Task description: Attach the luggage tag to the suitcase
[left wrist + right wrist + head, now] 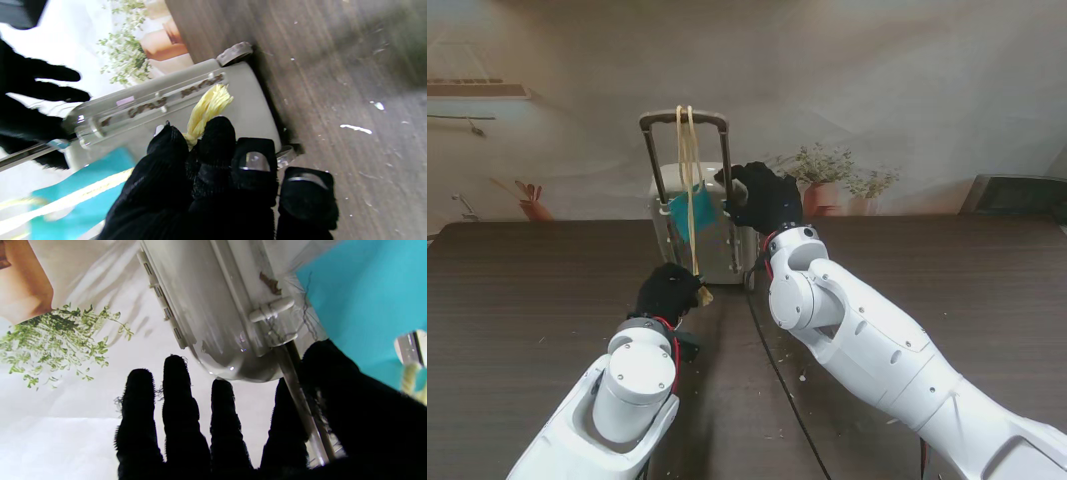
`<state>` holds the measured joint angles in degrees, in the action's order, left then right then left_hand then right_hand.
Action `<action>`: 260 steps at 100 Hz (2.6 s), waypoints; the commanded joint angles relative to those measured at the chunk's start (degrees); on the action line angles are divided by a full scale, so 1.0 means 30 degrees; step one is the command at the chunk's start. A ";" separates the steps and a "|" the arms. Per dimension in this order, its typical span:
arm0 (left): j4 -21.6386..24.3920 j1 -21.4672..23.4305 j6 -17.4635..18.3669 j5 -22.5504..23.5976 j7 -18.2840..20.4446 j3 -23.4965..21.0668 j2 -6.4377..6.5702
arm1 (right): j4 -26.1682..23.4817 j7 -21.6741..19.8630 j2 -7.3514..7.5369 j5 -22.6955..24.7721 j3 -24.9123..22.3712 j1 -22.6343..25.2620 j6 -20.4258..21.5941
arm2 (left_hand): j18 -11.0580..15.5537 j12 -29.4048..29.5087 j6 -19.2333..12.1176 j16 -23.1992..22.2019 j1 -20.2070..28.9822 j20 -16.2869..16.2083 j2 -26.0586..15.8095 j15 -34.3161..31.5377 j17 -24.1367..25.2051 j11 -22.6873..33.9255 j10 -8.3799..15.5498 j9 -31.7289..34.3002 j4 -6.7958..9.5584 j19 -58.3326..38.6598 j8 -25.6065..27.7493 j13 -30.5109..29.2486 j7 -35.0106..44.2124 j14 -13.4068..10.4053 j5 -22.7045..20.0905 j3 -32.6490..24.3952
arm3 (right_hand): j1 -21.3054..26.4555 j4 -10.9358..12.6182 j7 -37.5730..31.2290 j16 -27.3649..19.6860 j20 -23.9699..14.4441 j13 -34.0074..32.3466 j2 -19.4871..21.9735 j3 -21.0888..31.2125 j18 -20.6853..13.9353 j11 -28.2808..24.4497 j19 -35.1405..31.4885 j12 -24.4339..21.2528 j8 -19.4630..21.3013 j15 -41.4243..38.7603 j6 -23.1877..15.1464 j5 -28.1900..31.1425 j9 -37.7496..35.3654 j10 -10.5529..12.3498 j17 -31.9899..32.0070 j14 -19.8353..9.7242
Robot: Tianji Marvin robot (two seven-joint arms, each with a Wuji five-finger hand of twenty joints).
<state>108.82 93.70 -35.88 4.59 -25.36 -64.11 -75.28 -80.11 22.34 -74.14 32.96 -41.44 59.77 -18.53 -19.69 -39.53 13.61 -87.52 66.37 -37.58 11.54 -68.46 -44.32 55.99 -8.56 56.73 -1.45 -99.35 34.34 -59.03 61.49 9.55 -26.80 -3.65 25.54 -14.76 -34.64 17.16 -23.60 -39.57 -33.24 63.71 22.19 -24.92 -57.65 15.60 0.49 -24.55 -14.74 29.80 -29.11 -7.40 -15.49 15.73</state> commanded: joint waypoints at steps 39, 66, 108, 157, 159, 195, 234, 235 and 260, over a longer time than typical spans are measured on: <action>-0.2826 -0.1392 -0.2311 0.0709 0.2065 0.0965 -0.0009 | 0.0765 -0.0721 0.0063 -0.0256 0.0284 0.0579 -0.0070 | -0.0802 -0.0298 -0.1482 -0.0799 0.1110 -0.0356 -0.0099 0.0323 0.0005 -0.0003 -0.0472 0.0449 0.0139 -0.0442 0.0025 -0.0776 0.0409 -0.0064 -0.0571 0.0346 | 0.0688 -0.0456 -0.4894 0.0032 0.0236 -0.0548 -0.0218 0.0109 -0.0591 -0.1723 -0.0439 0.0449 0.0674 -0.0334 0.0661 0.4022 -0.2890 -0.0791 -0.0090 -0.0303; -0.4357 -0.2295 -0.3430 0.1563 0.3864 0.1492 0.0446 | 0.0769 -0.0731 0.0067 -0.0338 0.0226 0.0665 -0.0112 | -0.0527 -0.0198 -0.1596 -0.0811 0.1050 -0.0356 -0.0108 0.0446 0.0185 -0.0205 -0.0393 0.0382 0.0140 -0.0332 -0.0056 -0.0606 0.0357 -0.0237 -0.0548 0.0378 | 0.0659 -0.0476 -0.4935 0.0014 0.0291 -0.0623 -0.0261 0.0114 -0.0564 -0.1627 -0.0484 0.0405 0.0563 -0.0323 0.0808 0.4121 -0.3076 -0.0820 -0.0153 -0.0311; -0.4728 -0.2413 -0.3513 0.1834 0.4217 0.1697 0.0572 | 0.0809 -0.0662 0.0042 -0.0452 0.0162 0.0728 -0.0076 | -0.0291 -0.0095 -0.2078 -0.0811 0.0249 -0.0364 0.0281 0.0646 0.1134 -0.0896 -0.0611 -0.0244 0.0252 0.0376 -0.1812 0.0336 -0.1443 -0.0367 -0.0483 0.0621 | 0.0631 -0.0458 -0.4879 0.0007 0.0368 -0.0685 -0.0281 0.0181 -0.0555 -0.1569 -0.0522 0.0393 0.0482 -0.0324 0.0956 0.4201 -0.3179 -0.0850 -0.0178 -0.0308; 0.0315 0.0623 0.0329 0.5637 0.2924 0.0174 0.1501 | 0.0236 0.0309 0.0067 -0.0152 -0.0479 0.1235 0.0419 | -0.1875 0.0746 -0.1145 0.5352 -0.4901 -0.1991 0.0242 0.4115 0.5817 -0.3966 -0.1465 -0.2780 0.0024 0.5367 -0.3283 0.6365 -0.7659 0.4248 -0.0462 -0.2515 | -0.1719 0.2132 -0.1493 0.0001 0.0521 -0.0634 0.0031 0.0817 -0.0550 -0.1743 -0.0770 0.0497 0.3593 -0.0423 0.0832 0.1405 -0.2666 -0.0964 -0.0255 -0.0322; 0.0515 0.0756 0.0516 0.5805 0.2875 0.0100 0.1537 | 0.0187 0.0395 0.0067 -0.0138 -0.0535 0.1273 0.0472 | -0.1875 0.0780 -0.1174 0.6506 -0.4917 -0.1992 0.0248 0.3840 0.5942 -0.4063 -0.1479 -0.2864 0.0034 0.5471 -0.3294 0.6586 -0.7714 0.4146 -0.0468 -0.2541 | -0.1713 0.2126 -0.1462 0.0001 0.0525 -0.0632 0.0045 0.0761 -0.0516 -0.1753 -0.0775 0.0502 0.3635 -0.0430 0.0832 0.1241 -0.2639 -0.0968 -0.0253 -0.0310; 0.2330 0.1842 0.2308 0.7160 0.2398 -0.0458 0.1813 | -0.0757 0.1128 0.0259 0.0144 -0.1497 0.1902 0.1558 | -0.2060 0.1012 -0.1200 1.7890 -0.5077 -0.1989 0.0368 0.2711 0.6841 -0.4679 -0.1565 -0.3222 0.0070 0.6252 -0.3269 0.6178 -0.7818 0.1958 -0.0462 -0.2809 | -0.1813 0.2083 -0.1160 -0.0031 0.0724 -0.0256 0.0010 0.0032 -0.0855 -0.1665 -0.0761 0.0477 0.4346 -0.0463 -0.0622 -0.3619 -0.1484 -0.0704 -0.0081 -0.0450; 0.3344 0.2844 0.4932 0.9275 0.2424 -0.1380 0.2309 | -0.3500 0.0982 0.1043 0.1063 -0.3950 0.3833 0.2225 | -0.1934 0.1487 -0.1386 1.8615 -0.5546 -0.1630 0.0419 0.4066 0.8676 -0.5758 -0.1508 -0.3759 0.0126 0.7536 -0.3480 0.7248 -0.8338 0.1907 -0.0560 -0.2708 | -0.1955 0.2030 -0.1415 -0.0044 0.0776 0.0521 0.0057 -0.0407 -0.0939 -0.1781 -0.0522 0.0504 0.4296 -0.0378 -0.0081 -0.3950 -0.0723 -0.0835 0.0590 -0.0313; 0.3392 0.2903 0.5065 0.9333 0.2428 -0.1436 0.2327 | -0.3654 0.0909 0.1095 0.1138 -0.4057 0.3948 0.2250 | -0.1913 0.1515 -0.1380 1.8646 -0.5579 -0.1611 0.0414 0.4154 0.8769 -0.5837 -0.1519 -0.3842 0.0129 0.7599 -0.3517 0.7319 -0.8431 0.1894 -0.0547 -0.2691 | -0.1962 0.2027 -0.1360 -0.0050 0.0772 0.0551 0.0066 -0.0445 -0.0930 -0.1770 -0.0509 0.0493 0.4262 -0.0361 -0.0040 -0.3829 -0.0738 -0.0844 0.0601 -0.0306; 0.4300 0.5030 0.9816 1.0137 0.3780 -0.3531 0.2982 | -0.7197 -0.1653 0.2222 0.2118 -0.6609 0.7351 0.3387 | -0.1820 0.3483 -0.1737 2.0054 -0.6424 0.1361 0.0054 0.8434 1.2219 -0.9787 -0.1413 -0.6409 0.0337 1.2924 -0.4387 1.0711 -1.0999 0.1651 -0.0636 -0.0980 | -0.1726 0.2071 -0.0619 -0.0348 0.1084 0.1441 0.0082 -0.0556 -0.1237 -0.1417 0.0612 0.0298 0.3949 0.0698 0.0846 -0.1319 -0.0903 -0.0794 0.1385 -0.0220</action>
<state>120.74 107.34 -6.53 34.19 -14.47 -74.23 -67.40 -100.59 18.10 -69.01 38.46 -60.72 79.33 -8.84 -24.08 -31.91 13.61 -30.03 48.92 -36.87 11.52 -46.98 -10.15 30.14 -13.63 39.90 -0.84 -64.93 22.60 -29.80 30.93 15.84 -27.78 -8.66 21.90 -9.62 -37.83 17.16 -21.55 -37.29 -32.93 64.26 20.80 -29.98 -57.53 16.57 12.91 -24.28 -12.83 24.26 -33.09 -9.53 -12.61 15.48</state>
